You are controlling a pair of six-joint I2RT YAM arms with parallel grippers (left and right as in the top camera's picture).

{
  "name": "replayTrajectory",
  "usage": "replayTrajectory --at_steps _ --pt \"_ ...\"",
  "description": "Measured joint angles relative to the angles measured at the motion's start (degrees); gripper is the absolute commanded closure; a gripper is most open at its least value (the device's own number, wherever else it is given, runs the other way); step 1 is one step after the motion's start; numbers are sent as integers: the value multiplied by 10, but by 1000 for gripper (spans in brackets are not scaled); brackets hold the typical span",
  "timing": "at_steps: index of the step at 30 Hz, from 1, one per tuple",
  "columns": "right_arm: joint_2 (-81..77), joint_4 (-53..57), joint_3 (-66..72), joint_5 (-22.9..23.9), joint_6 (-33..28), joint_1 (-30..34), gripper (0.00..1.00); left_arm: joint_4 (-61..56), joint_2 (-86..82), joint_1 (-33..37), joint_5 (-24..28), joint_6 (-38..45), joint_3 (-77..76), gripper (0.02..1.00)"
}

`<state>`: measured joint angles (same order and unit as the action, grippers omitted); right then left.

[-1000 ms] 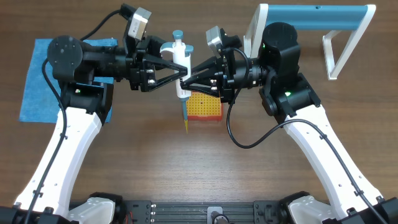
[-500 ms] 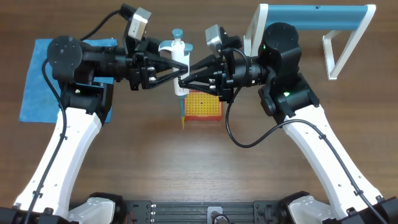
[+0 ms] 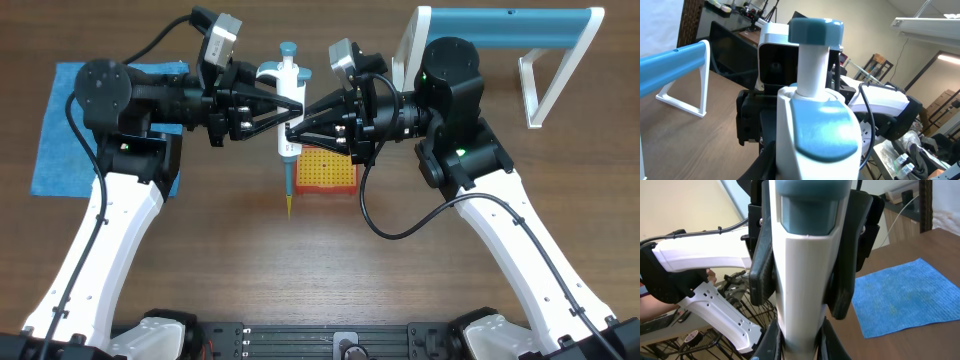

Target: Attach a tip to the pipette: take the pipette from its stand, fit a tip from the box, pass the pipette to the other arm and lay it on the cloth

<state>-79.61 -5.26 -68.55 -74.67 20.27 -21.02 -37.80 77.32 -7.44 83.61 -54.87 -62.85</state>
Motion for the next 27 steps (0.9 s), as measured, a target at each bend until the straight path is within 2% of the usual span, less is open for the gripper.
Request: replayTrajectory --at_steps 4,6,10,12,13,15,23,27 --pt "0 0 0 0 0 0 919 0 0 0 0 0 0 991" --pt "0 0 0 0 0 0 691 0 0 0 0 0 0 991" --pt "0 -5 0 -3 -13 -2 560 6 0 0 -5 -11 0 991" --pt "0 -6 0 -3 -23 -3 435 7 0 0 -7 -19 0 991" --pt "0 -6 0 -3 -27 -3 334 7 0 0 -8 -21 0 991" --pt "0 -6 0 -3 -26 -3 224 7 0 0 -9 -24 0 991" --pt "0 -3 0 -5 -34 4 213 -2 0 0 -11 -26 0 993" --pt "0 19 0 -4 -35 48 209 -26 0 0 -11 -30 0 991"
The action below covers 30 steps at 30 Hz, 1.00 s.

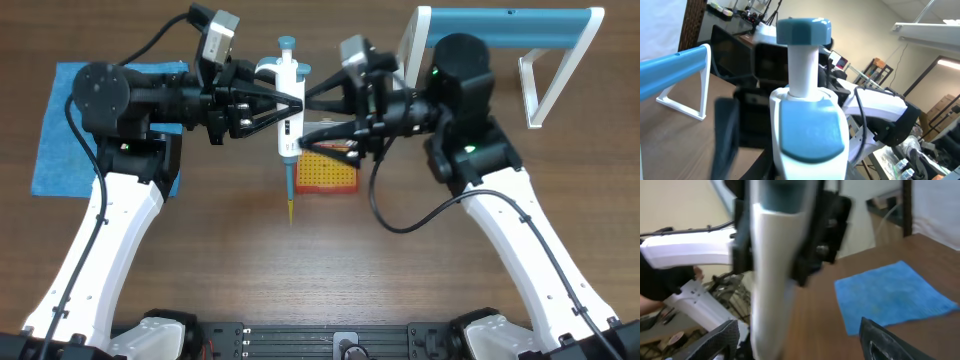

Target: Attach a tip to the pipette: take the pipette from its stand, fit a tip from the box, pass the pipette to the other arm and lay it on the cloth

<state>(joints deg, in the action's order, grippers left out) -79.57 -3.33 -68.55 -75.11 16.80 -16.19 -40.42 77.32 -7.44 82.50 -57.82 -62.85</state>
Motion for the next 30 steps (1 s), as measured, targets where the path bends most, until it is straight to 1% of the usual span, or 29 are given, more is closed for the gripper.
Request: replayTrajectory --at_steps 4,9,11,12,15,17,19,23,26,28,30 --pt "0 3 0 -5 0 63 211 -1 0 8 0 -8 0 993" --pt "0 29 -1 -9 -1 133 209 -2 -1 48 5 -30 0 996" --pt "0 74 -2 5 -9 160 209 -12 -2 60 5 -35 0 993" --pt "0 101 -3 19 -16 171 209 -15 -4 63 5 -37 0 996" --pt "3 217 -7 88 -57 184 209 -19 -11 66 3 -40 0 993" --pt "7 296 -8 159 -94 183 209 -20 -15 66 -1 -40 0 993" --pt "15 338 -8 229 -121 178 209 -19 -17 66 -9 -40 0 993" --pt "59 359 -7 356 -150 171 209 -12 -17 67 -37 -40 0 991" --pt "102 359 -7 426 -159 171 209 -12 -17 67 -59 -38 0 991" --pt "144 358 -7 489 -163 171 209 -11 -17 67 -78 -34 0 991" --pt "176 357 -7 538 -165 171 207 6 -17 67 -97 -25 0 991"
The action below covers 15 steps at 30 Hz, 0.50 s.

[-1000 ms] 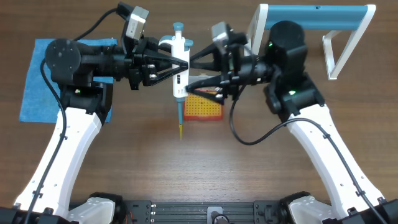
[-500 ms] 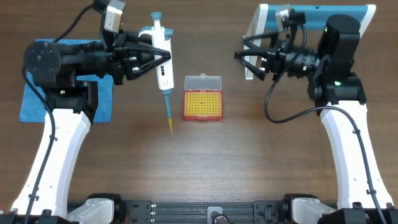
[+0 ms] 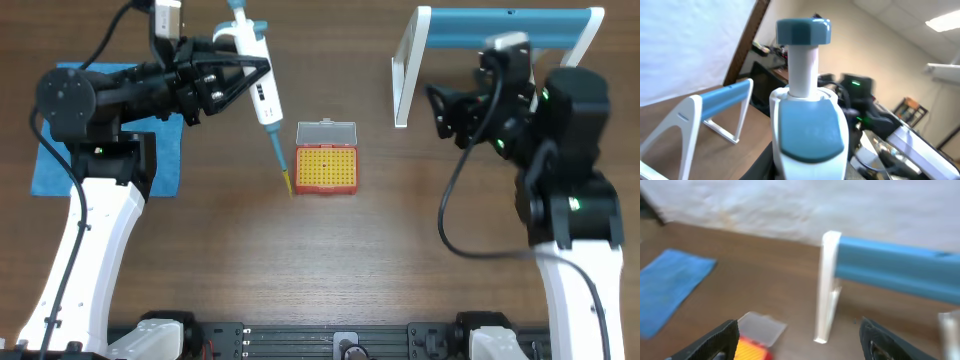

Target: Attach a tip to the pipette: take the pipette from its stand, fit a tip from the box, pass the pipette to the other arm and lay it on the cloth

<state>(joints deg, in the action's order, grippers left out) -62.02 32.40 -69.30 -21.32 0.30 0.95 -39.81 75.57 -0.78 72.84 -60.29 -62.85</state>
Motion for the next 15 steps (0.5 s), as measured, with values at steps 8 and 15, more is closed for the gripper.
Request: replayTrajectory --at_steps 8,15 --pt "75 9 0 139 -5 0 209 174 -3 0 -74 95 -2 993" --pt "80 30 0 162 -7 0 207 393 -16 0 -196 203 -5 993"
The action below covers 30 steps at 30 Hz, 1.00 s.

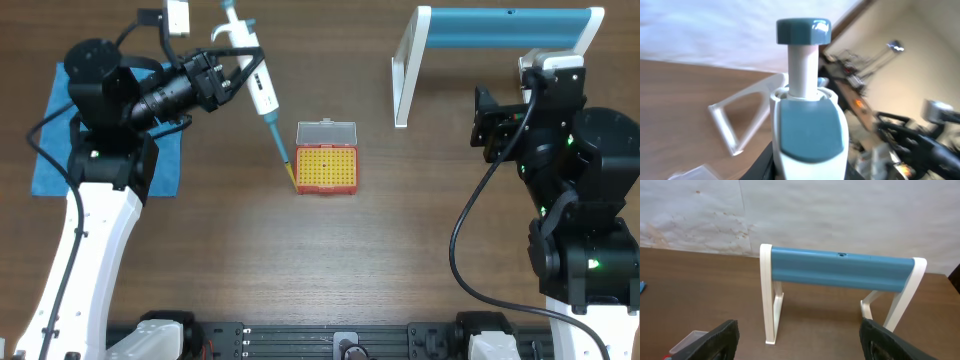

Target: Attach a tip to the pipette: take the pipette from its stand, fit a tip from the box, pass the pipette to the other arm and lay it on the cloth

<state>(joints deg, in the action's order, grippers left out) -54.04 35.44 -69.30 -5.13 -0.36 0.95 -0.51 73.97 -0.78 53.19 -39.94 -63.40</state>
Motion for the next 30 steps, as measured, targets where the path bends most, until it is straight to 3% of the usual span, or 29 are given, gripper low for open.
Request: replayTrajectory --at_steps 5,12,25,30 --pt "10 6 0 7 0 0 207 180 -11 0 -81 80 -29 996" --pt "54 6 0 8 0 0 207 484 -14 0 -213 200 -179 993" --pt "102 63 0 3 0 0 207 817 23 2 -408 328 -443 991" --pt "129 78 0 -10 0 0 207 892 116 40 -442 359 -499 991"
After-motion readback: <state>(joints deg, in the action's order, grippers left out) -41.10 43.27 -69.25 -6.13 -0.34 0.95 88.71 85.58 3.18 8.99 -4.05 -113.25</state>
